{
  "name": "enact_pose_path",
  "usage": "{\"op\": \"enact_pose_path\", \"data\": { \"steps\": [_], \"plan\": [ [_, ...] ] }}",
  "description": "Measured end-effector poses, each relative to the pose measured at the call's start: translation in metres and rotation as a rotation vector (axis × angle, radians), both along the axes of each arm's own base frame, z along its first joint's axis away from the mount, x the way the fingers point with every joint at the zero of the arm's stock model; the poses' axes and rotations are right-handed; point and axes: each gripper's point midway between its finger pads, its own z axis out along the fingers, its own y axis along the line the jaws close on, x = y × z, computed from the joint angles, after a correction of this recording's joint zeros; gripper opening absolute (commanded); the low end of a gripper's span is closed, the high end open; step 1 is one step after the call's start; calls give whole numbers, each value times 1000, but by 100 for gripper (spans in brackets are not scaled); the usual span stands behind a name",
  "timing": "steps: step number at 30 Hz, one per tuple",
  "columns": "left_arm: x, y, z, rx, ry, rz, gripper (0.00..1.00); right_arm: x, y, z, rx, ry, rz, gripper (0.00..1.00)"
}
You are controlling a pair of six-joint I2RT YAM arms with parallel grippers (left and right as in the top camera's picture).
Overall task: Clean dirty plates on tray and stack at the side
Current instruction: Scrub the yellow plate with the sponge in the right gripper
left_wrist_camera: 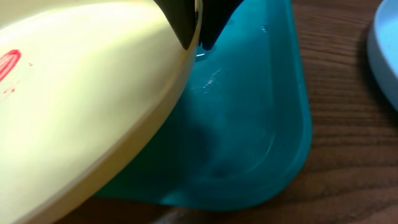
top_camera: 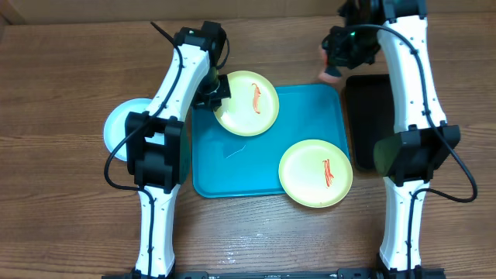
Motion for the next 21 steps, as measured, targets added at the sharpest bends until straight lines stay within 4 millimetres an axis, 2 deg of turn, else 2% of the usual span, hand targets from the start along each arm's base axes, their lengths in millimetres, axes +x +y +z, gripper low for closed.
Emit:
{"op": "enact_pose_path", "data": {
  "steps": [2, 3, 5, 10, 13, 17, 21],
  "plan": [
    [-7, 3, -3, 15, 28, -25, 4, -1, 16, -3, 1, -4, 33, 4],
    [-12, 4, -6, 20, 46, -35, 4, -2, 18, -4, 1, -3, 37, 4],
    [-21, 5, -14, 26, 80, -56, 4, -11, 47, -14, -2, 17, 97, 4],
    [-37, 7, -32, 31, 139, -79, 4, -23, 92, -34, -1, 37, 159, 4],
    [-39, 7, -34, 26, 141, -82, 4, -37, 117, -52, -5, 70, 192, 4],
    [-39, 8, -35, 11, 141, -84, 4, -53, 141, -80, -16, 112, 223, 4],
    [-38, 9, -35, -24, 145, -85, 4, -57, 151, -108, -16, 120, 230, 4]
  ]
}}
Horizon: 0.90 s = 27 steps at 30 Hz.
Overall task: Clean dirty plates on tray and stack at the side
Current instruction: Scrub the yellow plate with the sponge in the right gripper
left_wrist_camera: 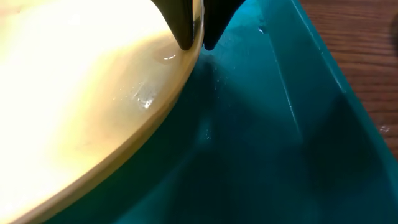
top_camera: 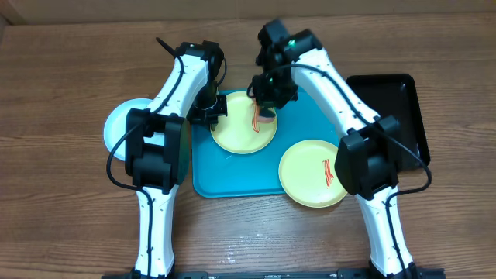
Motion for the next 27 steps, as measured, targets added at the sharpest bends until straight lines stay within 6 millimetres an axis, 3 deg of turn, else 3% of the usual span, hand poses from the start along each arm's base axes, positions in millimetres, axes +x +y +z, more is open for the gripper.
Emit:
{"op": "enact_pose_path", "data": {
  "steps": [4, 8, 18, 23, 27],
  "plan": [
    [0, -1, 0, -60, 9, -19, 4, -5, -1, -35, -9, 16, -2, 4],
    [-1, -2, 0, -89, 14, -39, 4, -1, 1, -47, 4, -2, -10, 4],
    [-2, -6, 0, -123, 18, -59, 4, 12, 12, -50, 60, -41, -38, 4],
    [-2, -7, 0, -129, 16, -68, 4, 6, 26, -54, 122, -7, -18, 4],
    [-1, -8, 0, -137, 13, -67, 4, -14, 44, -53, 164, 42, 39, 4]
  ]
}}
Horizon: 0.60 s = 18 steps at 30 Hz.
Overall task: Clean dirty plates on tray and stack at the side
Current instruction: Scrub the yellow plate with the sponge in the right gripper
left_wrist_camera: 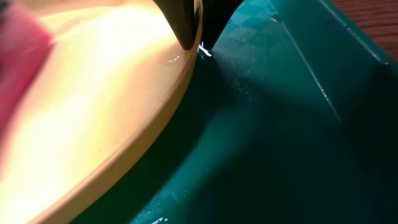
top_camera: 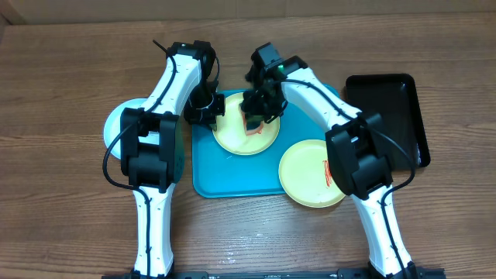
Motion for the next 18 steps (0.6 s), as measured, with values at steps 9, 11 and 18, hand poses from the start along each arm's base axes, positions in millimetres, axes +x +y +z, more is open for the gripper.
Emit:
{"op": "enact_pose_path", "data": {
  "steps": [9, 11, 18],
  "plan": [
    [1, -1, 0, -25, 2, 14, 4, -31, -14, 0, -122, 79, 73, 4],
    [1, 1, 0, -35, 4, 24, 4, -26, -27, 1, -186, 61, 64, 4],
    [2, 3, 0, -52, 7, 37, 4, 19, -62, 2, -390, -139, 21, 4]
  ]
}}
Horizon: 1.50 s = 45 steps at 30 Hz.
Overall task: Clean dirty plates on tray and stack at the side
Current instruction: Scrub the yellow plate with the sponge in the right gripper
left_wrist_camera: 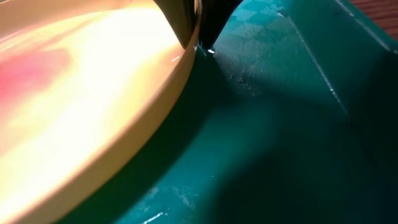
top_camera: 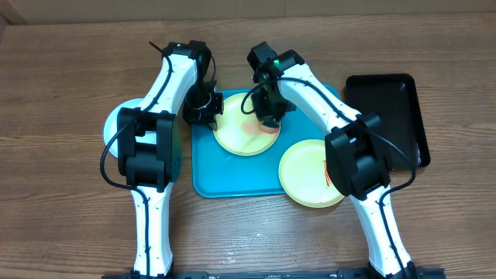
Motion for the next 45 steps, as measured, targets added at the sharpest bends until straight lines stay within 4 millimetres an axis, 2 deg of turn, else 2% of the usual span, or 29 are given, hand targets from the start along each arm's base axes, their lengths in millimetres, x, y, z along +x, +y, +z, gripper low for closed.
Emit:
{"op": "enact_pose_path", "data": {
  "steps": [3, 8, 12, 17, 21, 23, 25, 30, 33, 37, 41, 45],
  "plan": [
    [0, 1, 0, 1, 0, 3, 4, 15, 14, 0, 36, -69, 13, 4],
    [1, 3, 0, 2, 0, 7, 4, 13, 44, -4, 146, -63, 64, 4],
    [0, 6, 0, 7, 3, 9, 4, -4, 71, -5, 263, 2, 131, 4],
    [0, 8, 0, 12, 5, 9, 4, -41, 90, -4, 325, 124, 211, 4],
    [-1, 8, -1, 12, 7, 9, 4, -62, 82, -4, 301, 213, 237, 4],
    [-1, 8, -1, 12, 7, 9, 4, -62, 73, -4, 267, 226, 227, 4],
    [-1, 8, -1, 12, 7, 9, 4, -54, 56, -3, 203, 212, 207, 4],
    [-1, 8, -1, 10, 5, -1, 4, -16, 16, -2, 24, 77, 139, 4],
    [-1, 8, -1, 7, 5, -5, 4, 2, 6, -2, -36, 1, 110, 4],
    [-1, 8, -1, 4, 5, -4, 4, 20, 18, -3, -29, -89, 92, 4],
    [-1, 8, -1, 4, 5, -4, 4, 17, 39, -6, 60, -70, 113, 4],
    [-1, 9, -1, 10, 5, -6, 4, 3, 64, -6, 204, 4, 165, 4]
  ]
}}
